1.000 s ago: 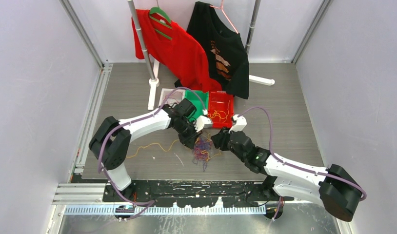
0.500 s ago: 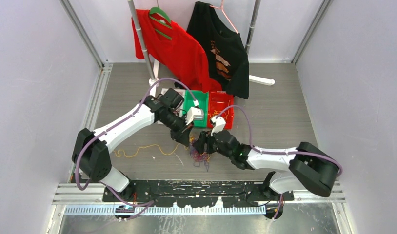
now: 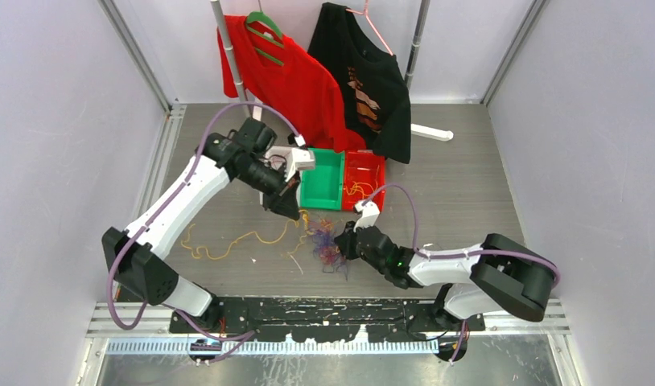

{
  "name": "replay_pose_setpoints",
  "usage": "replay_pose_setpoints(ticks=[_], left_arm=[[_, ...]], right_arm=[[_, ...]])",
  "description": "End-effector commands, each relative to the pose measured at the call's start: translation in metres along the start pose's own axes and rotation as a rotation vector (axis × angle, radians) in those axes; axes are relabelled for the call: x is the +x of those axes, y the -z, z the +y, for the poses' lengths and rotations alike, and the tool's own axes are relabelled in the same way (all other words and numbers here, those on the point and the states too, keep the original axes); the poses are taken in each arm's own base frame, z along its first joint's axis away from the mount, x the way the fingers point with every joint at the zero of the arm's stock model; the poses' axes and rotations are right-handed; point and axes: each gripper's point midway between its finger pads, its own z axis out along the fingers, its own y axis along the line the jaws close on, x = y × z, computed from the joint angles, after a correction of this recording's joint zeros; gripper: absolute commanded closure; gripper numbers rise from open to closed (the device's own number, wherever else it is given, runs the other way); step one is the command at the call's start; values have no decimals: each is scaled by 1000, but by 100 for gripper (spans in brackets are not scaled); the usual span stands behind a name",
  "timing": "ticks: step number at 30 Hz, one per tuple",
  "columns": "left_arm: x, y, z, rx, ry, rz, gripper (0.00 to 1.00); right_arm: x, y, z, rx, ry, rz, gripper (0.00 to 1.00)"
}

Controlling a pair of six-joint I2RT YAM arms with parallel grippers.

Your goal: Untangle the cables

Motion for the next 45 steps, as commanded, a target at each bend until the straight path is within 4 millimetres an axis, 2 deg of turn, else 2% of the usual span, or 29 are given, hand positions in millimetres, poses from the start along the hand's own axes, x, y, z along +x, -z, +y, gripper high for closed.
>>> replay_pose_setpoints(ticks=[1,6,9,11,12,14,15,18,19,21,23,28,31,36,38,42,45], left_arm=[[-19,38,-7,-63,-62,-69,100],[-37,66,-2,-122,-75,-141,100],[-41,70,-11,-104,-73,-163,100],[-38,67,-17,-74,-55,-173,100],[-36,64,-20,-55,-44,-178,100],[-30,60,-25,-24,-34,-184,100],[-29,57,-27,-12,-32,-186,100],[-27,53,-36,40,-6,-196,100],[-27,53,-39,59,0,-197,100],[-27,53,-46,92,3,-197,100],[-29,54,-52,113,1,-200,100],[-28,56,-66,164,2,-199,100],[-24,57,-71,183,10,-190,100],[-24,60,-78,195,0,-190,100],[-25,62,-79,193,-6,-190,100],[-24,63,-77,172,-17,-181,100],[-19,63,-69,117,-40,-152,100]], right_arm=[[-9,13,-16,73,-2,-57,85],[-8,25,-24,103,13,-53,98],[-9,32,-31,130,26,-50,99],[-20,37,-30,134,36,-76,98],[-29,41,-25,121,37,-95,90],[-55,48,-5,52,11,-159,63],[-73,52,11,-7,-2,-203,54],[-109,58,57,-168,0,-271,39],[-116,58,71,-212,15,-271,36],[-116,53,100,-316,54,-241,31],[-119,48,121,-378,71,-242,27],[-129,31,154,-451,89,-273,27],[-137,22,165,-465,88,-290,31],[-135,14,165,-441,82,-276,56],[-132,15,164,-443,82,-264,70],[-123,22,147,-409,67,-254,98],[-115,33,129,-366,72,-236,99]])
